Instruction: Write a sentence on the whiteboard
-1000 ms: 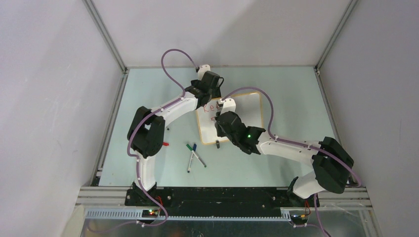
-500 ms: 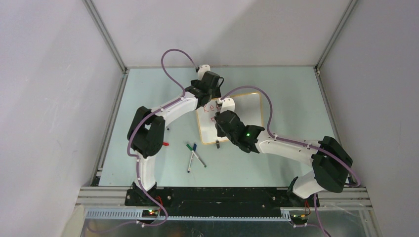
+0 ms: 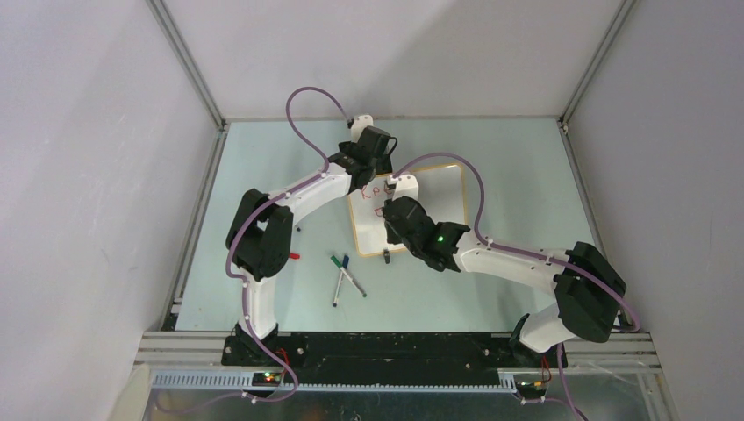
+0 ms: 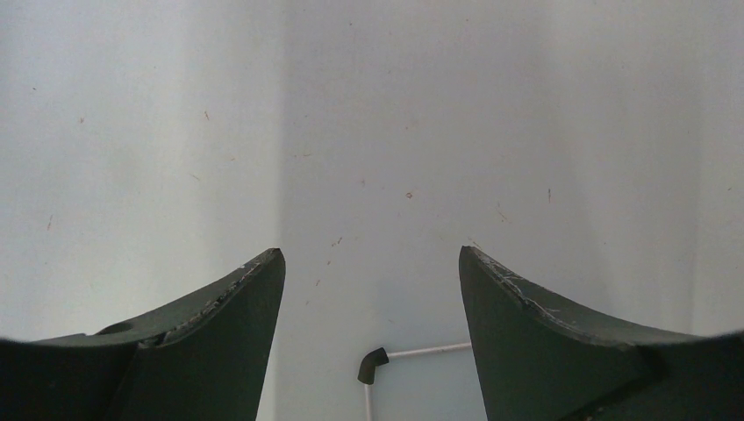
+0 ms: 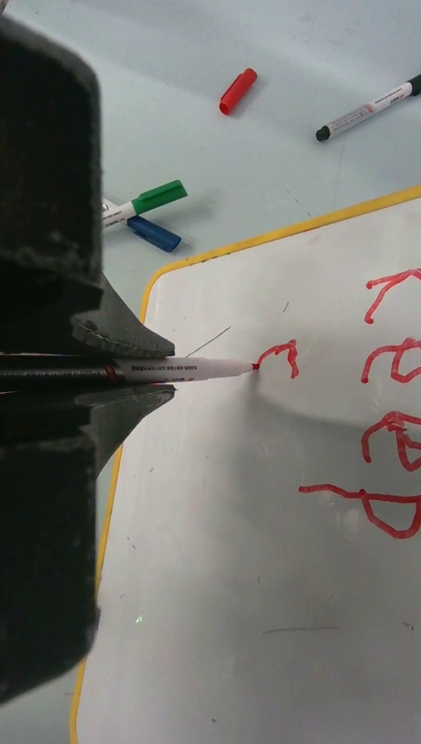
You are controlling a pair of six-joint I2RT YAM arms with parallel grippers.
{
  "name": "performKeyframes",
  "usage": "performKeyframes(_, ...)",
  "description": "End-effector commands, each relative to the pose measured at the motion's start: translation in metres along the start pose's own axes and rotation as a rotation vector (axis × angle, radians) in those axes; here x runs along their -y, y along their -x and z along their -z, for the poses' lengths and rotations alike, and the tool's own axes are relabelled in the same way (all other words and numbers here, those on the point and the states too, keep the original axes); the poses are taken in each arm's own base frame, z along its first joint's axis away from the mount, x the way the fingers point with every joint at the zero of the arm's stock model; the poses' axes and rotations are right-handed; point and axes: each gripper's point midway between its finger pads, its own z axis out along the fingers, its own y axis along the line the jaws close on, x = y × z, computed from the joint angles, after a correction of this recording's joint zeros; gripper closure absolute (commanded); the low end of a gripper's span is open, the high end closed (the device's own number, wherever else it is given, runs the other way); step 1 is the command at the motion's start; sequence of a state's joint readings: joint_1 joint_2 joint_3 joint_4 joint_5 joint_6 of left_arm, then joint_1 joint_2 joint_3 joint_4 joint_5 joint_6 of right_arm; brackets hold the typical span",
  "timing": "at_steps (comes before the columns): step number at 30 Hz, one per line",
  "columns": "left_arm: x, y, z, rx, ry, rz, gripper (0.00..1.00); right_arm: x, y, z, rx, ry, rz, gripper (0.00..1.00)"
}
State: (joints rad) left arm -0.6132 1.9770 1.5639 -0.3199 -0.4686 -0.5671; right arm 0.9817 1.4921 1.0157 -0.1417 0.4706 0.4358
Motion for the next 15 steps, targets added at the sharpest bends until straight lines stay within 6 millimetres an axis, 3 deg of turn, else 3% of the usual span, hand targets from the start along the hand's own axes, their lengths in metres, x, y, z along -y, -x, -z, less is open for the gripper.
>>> performKeyframes(1,0.008,0.011,0.007,0.022,-0.007,-0.016,0.22,0.017,0.017,0.002,0.047,-0.090,-0.023,1.00)
performKeyframes(15,0.009,0.012,0.007,0.025,-0.012,-0.014,0.22,0.006,0.038,0.013,0.132,-0.069,-0.023,1.00)
